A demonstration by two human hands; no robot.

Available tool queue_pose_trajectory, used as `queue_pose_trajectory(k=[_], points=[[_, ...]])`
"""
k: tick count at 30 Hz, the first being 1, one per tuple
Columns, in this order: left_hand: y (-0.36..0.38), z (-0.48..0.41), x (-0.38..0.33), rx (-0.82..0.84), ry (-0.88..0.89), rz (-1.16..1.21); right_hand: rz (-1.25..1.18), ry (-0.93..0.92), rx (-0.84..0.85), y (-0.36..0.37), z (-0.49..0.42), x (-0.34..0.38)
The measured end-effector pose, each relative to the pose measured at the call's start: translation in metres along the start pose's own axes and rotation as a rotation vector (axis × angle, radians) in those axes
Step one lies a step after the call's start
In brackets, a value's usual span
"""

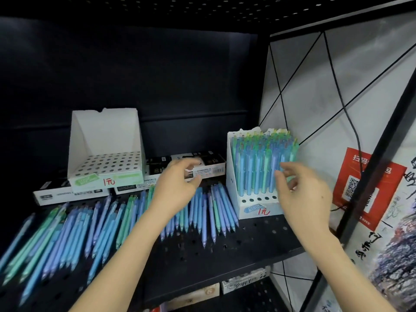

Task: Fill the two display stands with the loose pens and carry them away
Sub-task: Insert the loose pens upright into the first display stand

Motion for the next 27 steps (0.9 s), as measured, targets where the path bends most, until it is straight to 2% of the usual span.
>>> queue_pose_trajectory(k=[2, 4, 6, 8, 13, 18, 23, 27], points=[[-0.023, 0.01, 0.018, -0.032, -0.062, -0.122, -0.073, -0.122, 0.076, 0.006, 0.012, 0.032], [-0.041, 0.023, 0.034, -0.026, -0.143, -0.241, -0.126, -0.181, 0.304, 0.027, 0.025, 0.059], [-0.045, 0.032, 0.043, 0.037, -0.225, -0.289, -0.088, -0.21, 0.493, 0.054, 0.033, 0.076], [-0.041, 0.037, 0.046, 0.095, -0.283, -0.326, -0.018, -0.23, 0.587, 0.077, 0.037, 0.088], [-0.026, 0.029, 0.046, 0.144, -0.301, -0.439, -0.009, -0.226, 0.719, 0.116, 0.043, 0.107], [-0.026, 0.026, 0.052, 0.15, -0.42, -0.338, -0.15, -0.155, 0.831, 0.13, 0.049, 0.106], [-0.031, 0.02, 0.06, 0.227, -0.527, -0.323, -0.151, -0.175, 0.8, 0.128, 0.051, 0.106], [-0.032, 0.018, 0.065, 0.227, -0.558, -0.242, -0.153, -0.201, 0.802, 0.13, 0.054, 0.113]])
Point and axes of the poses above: each hand's wrist, its own z-axis away from the middle knuckle, its own y-axis out of the palm, x = y × z, the point moved 5 cm from there along -z, towards the middle knuckle, and after that the axes turned 5 degrees about z, right-handed, at the moved point
